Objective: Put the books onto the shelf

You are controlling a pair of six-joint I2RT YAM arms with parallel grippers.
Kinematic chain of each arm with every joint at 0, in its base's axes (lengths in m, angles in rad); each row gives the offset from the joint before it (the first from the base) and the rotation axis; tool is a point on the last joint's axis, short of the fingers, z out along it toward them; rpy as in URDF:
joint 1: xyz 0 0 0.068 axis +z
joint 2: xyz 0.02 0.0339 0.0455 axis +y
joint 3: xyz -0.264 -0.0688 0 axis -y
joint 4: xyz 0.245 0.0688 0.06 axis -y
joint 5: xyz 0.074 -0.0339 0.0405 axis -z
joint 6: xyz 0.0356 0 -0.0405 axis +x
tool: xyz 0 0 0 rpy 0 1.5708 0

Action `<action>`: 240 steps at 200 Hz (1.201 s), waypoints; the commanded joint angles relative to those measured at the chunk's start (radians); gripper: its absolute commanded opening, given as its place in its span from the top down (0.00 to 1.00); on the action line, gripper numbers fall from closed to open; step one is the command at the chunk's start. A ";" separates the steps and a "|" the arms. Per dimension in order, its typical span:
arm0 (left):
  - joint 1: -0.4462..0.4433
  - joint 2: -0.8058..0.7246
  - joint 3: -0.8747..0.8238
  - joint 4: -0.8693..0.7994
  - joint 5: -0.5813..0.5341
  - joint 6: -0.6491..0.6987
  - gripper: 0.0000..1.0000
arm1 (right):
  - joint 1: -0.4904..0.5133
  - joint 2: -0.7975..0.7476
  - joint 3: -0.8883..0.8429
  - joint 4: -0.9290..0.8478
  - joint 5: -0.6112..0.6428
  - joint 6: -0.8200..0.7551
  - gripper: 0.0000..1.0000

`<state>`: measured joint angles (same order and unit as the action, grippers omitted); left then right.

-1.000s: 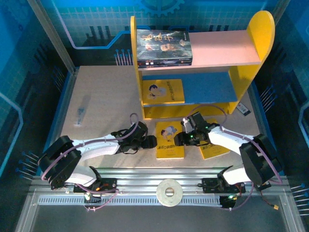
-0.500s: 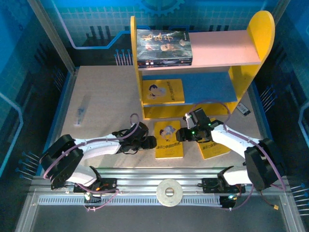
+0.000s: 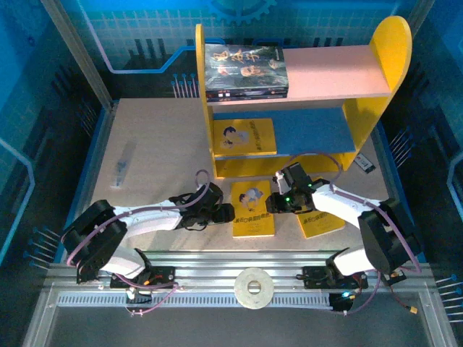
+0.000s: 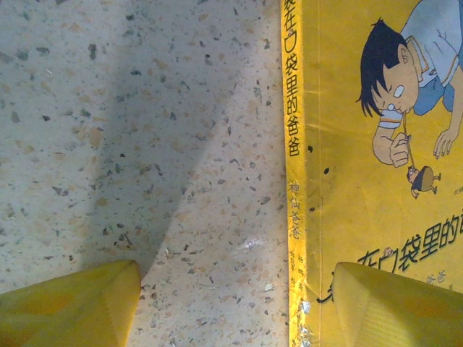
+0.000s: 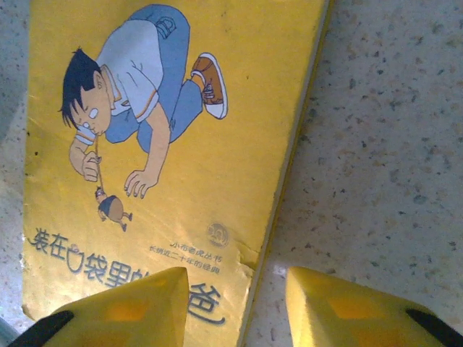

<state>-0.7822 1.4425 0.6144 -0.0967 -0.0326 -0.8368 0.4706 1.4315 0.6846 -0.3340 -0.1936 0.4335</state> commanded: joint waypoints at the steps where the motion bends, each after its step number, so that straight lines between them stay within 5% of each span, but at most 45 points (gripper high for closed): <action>1: -0.012 0.029 0.027 0.035 0.008 -0.006 0.28 | 0.017 0.035 0.007 0.031 -0.007 0.028 0.63; 92: -0.032 0.099 0.058 0.070 0.029 -0.012 0.29 | 0.114 0.153 0.000 0.190 -0.094 0.102 0.77; 240: -0.034 -0.035 0.054 0.188 0.084 0.038 0.31 | 0.206 0.250 -0.038 0.398 -0.218 0.172 0.79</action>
<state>-0.7959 1.4590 0.6582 -0.1413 -0.0563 -0.8318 0.6090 1.6188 0.6868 -0.0116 -0.3164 0.5957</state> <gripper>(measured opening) 0.701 0.209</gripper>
